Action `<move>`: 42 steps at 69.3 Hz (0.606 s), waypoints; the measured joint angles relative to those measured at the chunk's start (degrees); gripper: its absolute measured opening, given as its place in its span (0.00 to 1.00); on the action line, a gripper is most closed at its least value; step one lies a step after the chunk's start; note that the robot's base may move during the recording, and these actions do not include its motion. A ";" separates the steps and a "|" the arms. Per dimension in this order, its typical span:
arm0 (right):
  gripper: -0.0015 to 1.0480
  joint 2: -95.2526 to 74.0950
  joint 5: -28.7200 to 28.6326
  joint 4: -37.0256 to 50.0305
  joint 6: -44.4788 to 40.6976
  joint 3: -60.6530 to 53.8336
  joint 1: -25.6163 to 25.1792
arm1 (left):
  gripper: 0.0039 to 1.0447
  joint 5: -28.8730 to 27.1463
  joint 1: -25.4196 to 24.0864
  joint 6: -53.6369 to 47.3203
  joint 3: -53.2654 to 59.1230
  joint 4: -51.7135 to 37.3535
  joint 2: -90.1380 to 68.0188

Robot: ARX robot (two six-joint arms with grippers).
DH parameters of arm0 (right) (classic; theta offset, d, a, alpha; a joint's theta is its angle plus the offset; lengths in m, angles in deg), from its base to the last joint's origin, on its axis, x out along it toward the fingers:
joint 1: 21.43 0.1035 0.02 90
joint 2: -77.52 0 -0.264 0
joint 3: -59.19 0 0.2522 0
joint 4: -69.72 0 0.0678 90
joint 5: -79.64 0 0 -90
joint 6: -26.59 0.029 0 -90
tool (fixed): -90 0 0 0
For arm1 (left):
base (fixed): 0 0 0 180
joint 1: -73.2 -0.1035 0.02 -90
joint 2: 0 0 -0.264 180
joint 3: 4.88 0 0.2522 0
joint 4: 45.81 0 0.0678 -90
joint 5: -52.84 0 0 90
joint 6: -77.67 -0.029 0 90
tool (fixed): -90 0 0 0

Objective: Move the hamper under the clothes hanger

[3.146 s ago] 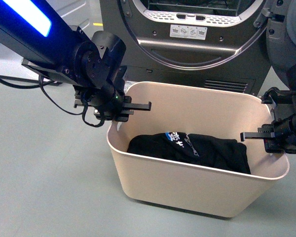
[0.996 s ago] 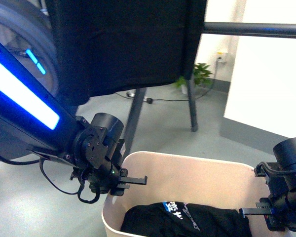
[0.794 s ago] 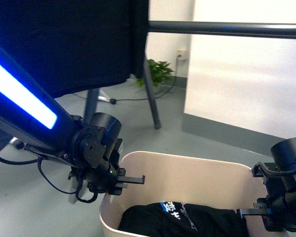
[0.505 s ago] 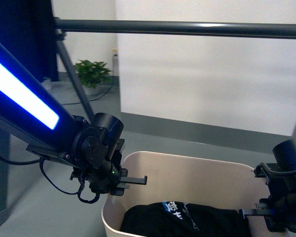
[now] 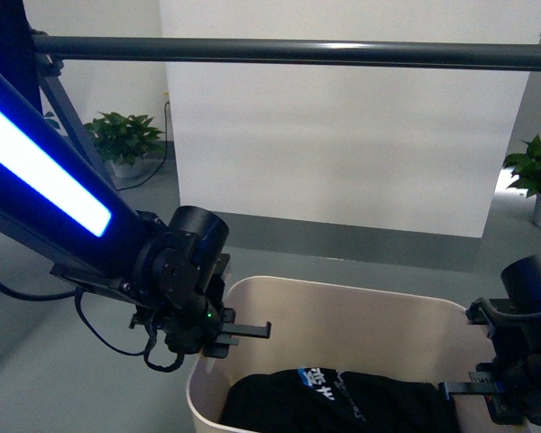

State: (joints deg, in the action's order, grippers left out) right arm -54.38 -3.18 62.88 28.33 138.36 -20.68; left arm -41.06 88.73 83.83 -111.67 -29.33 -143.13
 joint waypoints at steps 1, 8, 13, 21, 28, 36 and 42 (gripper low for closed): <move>0.02 0.00 -0.07 0.00 0.00 0.00 0.13 | 0.04 0.00 -0.15 0.00 0.00 0.00 0.00; 0.02 0.00 -0.55 0.00 0.02 0.00 0.83 | 0.04 -0.15 -0.81 0.00 0.02 0.02 0.00; 0.02 0.00 -0.57 0.00 0.04 0.00 0.87 | 0.04 -0.13 -0.85 0.00 0.02 0.02 0.00; 0.02 0.00 0.22 0.00 0.02 0.00 0.48 | 0.04 0.02 -0.37 0.00 0.02 0.02 0.00; 0.02 0.00 0.31 0.00 0.00 0.00 -0.04 | 0.04 0.42 0.09 0.00 0.02 0.02 0.00; 0.02 0.00 0.28 0.00 0.00 0.00 -0.07 | 0.04 0.39 0.07 0.00 0.02 0.02 0.00; 0.02 0.00 0.26 0.00 0.00 0.00 0.11 | 0.04 0.17 -0.07 0.00 0.02 0.02 0.00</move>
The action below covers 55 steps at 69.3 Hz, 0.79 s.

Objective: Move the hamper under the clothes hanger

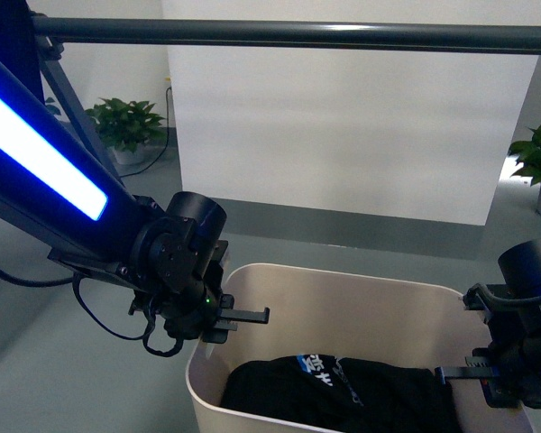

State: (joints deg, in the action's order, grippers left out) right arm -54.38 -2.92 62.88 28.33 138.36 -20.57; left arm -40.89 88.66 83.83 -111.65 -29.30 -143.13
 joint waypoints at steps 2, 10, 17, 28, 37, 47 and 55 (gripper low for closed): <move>0.02 0.00 -0.02 0.00 0.00 0.00 0.02 | 0.04 -0.15 -0.04 0.00 0.00 0.00 0.00; 0.02 0.00 -0.11 0.00 0.02 0.00 0.02 | 0.04 -0.15 -0.09 0.00 0.00 0.00 0.00; 0.02 0.00 0.00 0.00 0.00 0.00 0.02 | 0.04 -0.11 -0.04 0.00 0.00 0.00 0.00; 0.02 0.00 -0.02 0.00 0.00 0.00 0.02 | 0.04 -0.11 -0.04 0.00 0.00 0.00 0.00; 0.02 0.00 -2.23 -0.04 0.28 0.04 -0.04 | 0.04 -5.92 0.57 3.13 -3.06 9.16 -0.13; 0.02 -0.07 -9.03 -0.83 0.74 0.02 -0.35 | 0.04 -8.52 1.14 4.76 -5.03 13.07 -0.13; 0.02 -0.52 -9.35 -0.92 0.94 -0.02 -0.52 | 0.04 -8.13 1.27 5.01 -5.70 13.68 -0.26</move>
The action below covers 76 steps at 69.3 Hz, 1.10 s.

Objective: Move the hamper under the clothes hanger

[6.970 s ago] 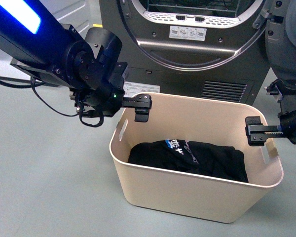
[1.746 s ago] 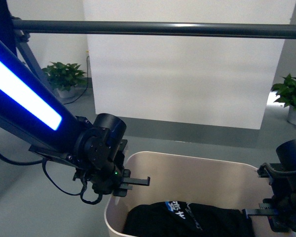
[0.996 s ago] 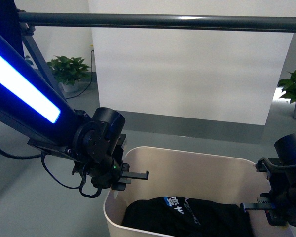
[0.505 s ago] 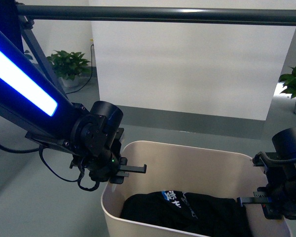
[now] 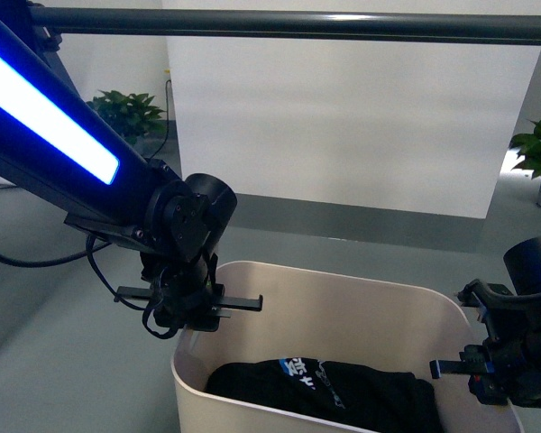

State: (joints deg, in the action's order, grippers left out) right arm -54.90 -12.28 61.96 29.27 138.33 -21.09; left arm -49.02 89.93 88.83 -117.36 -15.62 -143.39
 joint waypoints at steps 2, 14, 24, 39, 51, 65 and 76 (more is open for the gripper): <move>0.02 -0.04 0.04 0.00 0.00 0.00 0.00 | 0.04 0.00 0.04 0.02 0.00 0.07 -0.11; 0.02 -0.90 0.83 0.22 -0.33 0.00 -0.15 | 0.04 0.22 0.57 0.26 0.00 -0.46 -0.94; 0.02 -2.03 1.16 0.42 -0.35 0.02 -0.72 | 0.04 1.16 0.74 1.14 0.74 -1.77 -1.77; 0.02 -2.84 1.25 1.01 -0.59 0.42 -1.20 | 0.04 1.68 0.94 2.49 2.45 -2.95 -2.80; 0.02 -3.37 1.22 1.42 -0.55 0.70 -1.36 | 0.04 1.84 1.03 2.80 2.60 -3.32 -2.86; 0.16 -4.33 1.40 2.01 -0.48 1.25 -1.29 | 0.30 1.88 1.07 2.47 2.60 -4.22 -3.04; 0.38 -4.63 2.12 3.21 -0.42 0.81 -1.27 | 0.53 1.49 1.22 1.40 2.56 -5.99 -2.60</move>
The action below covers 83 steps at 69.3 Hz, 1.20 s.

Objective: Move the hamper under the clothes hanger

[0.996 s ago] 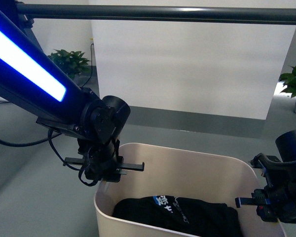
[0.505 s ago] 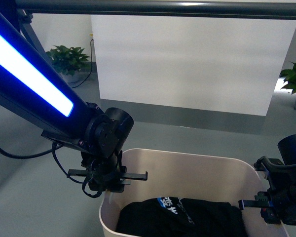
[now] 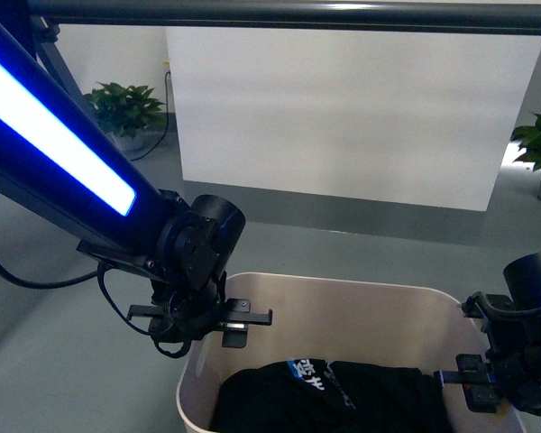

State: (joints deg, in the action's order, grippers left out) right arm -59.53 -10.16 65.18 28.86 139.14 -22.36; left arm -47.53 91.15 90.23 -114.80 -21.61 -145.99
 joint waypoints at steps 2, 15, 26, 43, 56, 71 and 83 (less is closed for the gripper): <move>0.41 0.22 0.20 0.26 0.04 -0.07 0.00 | 0.56 -0.17 0.04 -0.20 0.00 -0.15 0.22; 0.73 6.32 0.28 3.10 0.92 -3.13 -0.20 | 0.89 -4.98 0.50 -3.48 2.43 -7.65 7.50; 0.94 16.33 0.42 10.82 2.19 -9.29 -0.48 | 0.94 -9.38 1.88 -8.02 12.79 -24.24 19.82; 0.92 33.66 2.01 28.41 3.41 -24.30 -0.44 | 0.94 -10.05 4.37 -7.72 31.06 -43.04 35.58; 0.90 55.67 4.24 39.47 3.19 -39.98 1.81 | 0.87 -13.31 6.97 -9.97 46.27 -52.98 50.62; 0.54 67.84 -0.04 43.32 -1.42 -49.88 1.03 | 0.49 -8.90 1.79 -11.56 64.46 -58.12 68.24; 0.29 73.11 -0.09 42.27 -1.90 -54.47 1.01 | 0.23 -4.87 -2.16 -11.63 73.85 -59.19 73.75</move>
State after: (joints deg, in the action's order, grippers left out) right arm 13.58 -10.24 107.45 26.95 84.68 -21.36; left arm -52.41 88.99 78.60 -40.94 -80.80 -72.25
